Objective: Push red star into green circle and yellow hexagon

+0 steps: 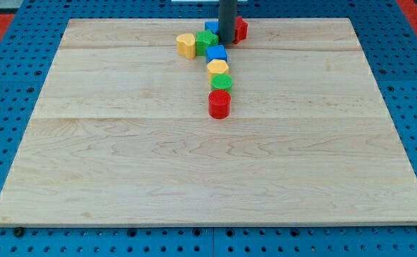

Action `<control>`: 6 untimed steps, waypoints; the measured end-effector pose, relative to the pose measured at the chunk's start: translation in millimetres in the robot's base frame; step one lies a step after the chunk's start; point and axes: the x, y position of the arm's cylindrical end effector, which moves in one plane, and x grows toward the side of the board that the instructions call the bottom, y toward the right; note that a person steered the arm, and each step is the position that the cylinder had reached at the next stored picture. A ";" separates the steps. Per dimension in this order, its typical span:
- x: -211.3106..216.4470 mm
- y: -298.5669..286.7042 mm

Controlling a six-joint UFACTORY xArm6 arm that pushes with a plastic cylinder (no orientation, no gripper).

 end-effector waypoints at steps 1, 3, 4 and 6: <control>0.1 67.7; -23.5 156.1; -56.1 147.4; -25.7 -4.3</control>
